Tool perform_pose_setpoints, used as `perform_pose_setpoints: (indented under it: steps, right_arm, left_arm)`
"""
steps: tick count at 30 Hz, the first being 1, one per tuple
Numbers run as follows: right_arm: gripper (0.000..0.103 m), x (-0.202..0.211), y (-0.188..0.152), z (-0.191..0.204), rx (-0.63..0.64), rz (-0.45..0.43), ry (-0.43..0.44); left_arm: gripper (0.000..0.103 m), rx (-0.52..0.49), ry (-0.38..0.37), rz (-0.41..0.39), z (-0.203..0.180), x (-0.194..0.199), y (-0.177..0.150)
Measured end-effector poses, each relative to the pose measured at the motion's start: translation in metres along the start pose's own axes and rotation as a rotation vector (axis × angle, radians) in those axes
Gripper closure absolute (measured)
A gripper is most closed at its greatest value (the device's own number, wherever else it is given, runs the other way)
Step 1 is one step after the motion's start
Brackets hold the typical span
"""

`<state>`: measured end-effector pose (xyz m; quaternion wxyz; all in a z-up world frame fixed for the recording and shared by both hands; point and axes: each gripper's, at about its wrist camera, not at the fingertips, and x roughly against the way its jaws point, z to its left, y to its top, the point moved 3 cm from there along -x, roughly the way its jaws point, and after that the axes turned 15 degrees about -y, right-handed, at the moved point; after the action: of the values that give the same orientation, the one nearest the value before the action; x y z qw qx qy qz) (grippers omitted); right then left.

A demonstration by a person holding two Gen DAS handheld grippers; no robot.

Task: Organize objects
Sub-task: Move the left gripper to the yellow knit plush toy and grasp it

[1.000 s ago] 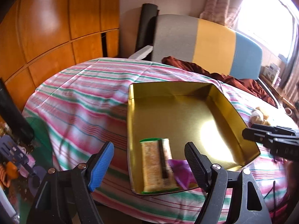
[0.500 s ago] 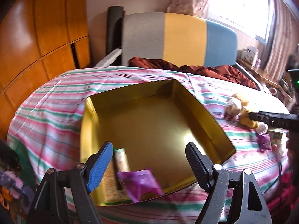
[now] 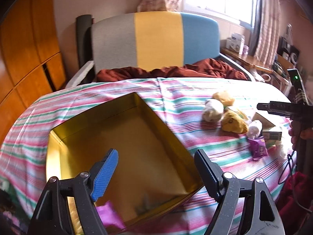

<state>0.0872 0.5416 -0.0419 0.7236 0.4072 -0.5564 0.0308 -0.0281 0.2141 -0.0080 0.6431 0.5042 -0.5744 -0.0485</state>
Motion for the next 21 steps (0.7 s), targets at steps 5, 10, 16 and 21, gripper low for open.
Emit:
perform_pose_setpoints:
  steps: [5, 10, 16, 21]
  right_arm:
    - [0.037, 0.003, 0.003, -0.015, -0.073, -0.013, -0.013]
    - [0.037, 0.005, 0.005, -0.027, -0.128, -0.016, 0.0]
    - [0.036, 0.006, 0.006, -0.032, -0.158, -0.013, 0.022]
    - [0.036, 0.005, 0.006, -0.032, -0.162, -0.012, 0.04]
  left_arm:
    - [0.022, -0.039, -0.066, 0.038, -0.032, -0.028, 0.015]
    - [0.023, -0.079, -0.123, 0.073, -0.067, -0.06, 0.031]
    - [0.025, -0.082, -0.2, 0.138, -0.1, -0.11, 0.042]
    - [0.026, -0.062, -0.237, 0.171, -0.116, -0.146, 0.052]
